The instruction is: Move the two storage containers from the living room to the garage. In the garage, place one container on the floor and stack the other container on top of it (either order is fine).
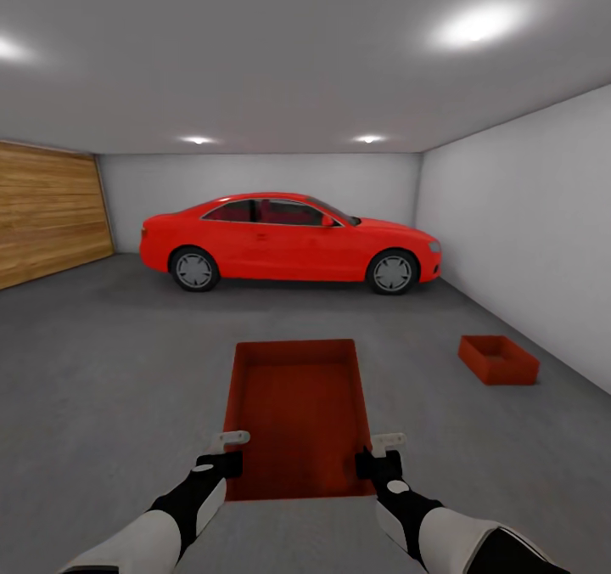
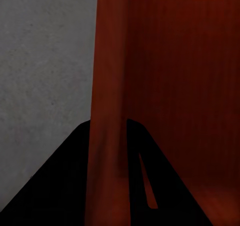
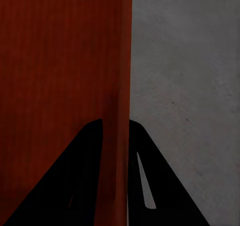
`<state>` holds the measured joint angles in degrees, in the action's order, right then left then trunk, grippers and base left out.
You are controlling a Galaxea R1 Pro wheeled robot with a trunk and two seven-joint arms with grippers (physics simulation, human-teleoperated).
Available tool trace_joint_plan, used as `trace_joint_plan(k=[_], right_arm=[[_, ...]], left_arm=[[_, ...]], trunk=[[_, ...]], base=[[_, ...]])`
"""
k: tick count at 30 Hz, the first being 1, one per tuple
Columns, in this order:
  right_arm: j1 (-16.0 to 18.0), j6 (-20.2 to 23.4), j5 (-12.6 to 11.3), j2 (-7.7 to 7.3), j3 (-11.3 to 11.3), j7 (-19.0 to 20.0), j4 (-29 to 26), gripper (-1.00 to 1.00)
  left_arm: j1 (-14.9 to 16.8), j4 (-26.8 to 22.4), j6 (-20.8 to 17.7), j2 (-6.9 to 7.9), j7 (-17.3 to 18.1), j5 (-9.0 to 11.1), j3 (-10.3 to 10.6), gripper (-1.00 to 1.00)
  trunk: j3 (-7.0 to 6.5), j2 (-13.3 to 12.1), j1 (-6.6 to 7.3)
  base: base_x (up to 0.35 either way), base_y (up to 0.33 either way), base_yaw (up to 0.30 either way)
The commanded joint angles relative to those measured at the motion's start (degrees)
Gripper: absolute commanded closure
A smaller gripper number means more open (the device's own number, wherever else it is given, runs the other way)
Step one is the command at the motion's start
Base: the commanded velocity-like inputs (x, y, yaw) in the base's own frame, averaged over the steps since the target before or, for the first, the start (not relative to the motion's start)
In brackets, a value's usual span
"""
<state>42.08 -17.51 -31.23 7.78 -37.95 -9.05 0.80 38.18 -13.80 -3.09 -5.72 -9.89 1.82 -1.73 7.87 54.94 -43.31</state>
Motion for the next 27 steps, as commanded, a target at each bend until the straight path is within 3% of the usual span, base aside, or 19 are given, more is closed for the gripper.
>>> trace_joint_plan(k=[1,27], right_arm=[[0.02,-0.07,-0.15,-0.39,5.08,-0.09,0.08,1.00],[0.02,-0.07,-0.15,-0.39,5.08,-0.09,0.08,1.00]], left_arm=[[0.05,-0.52,0.98,2.03,-0.31,1.26,-1.96,1.00],[0.05,-0.52,0.98,2.10,-0.31,1.26,-1.96,1.00]], trunk=[[0.09,0.06,-0.04],[0.09,0.06,-0.04]], base=[[0.322,0.000,0.000],[0.322,0.000,0.000]])
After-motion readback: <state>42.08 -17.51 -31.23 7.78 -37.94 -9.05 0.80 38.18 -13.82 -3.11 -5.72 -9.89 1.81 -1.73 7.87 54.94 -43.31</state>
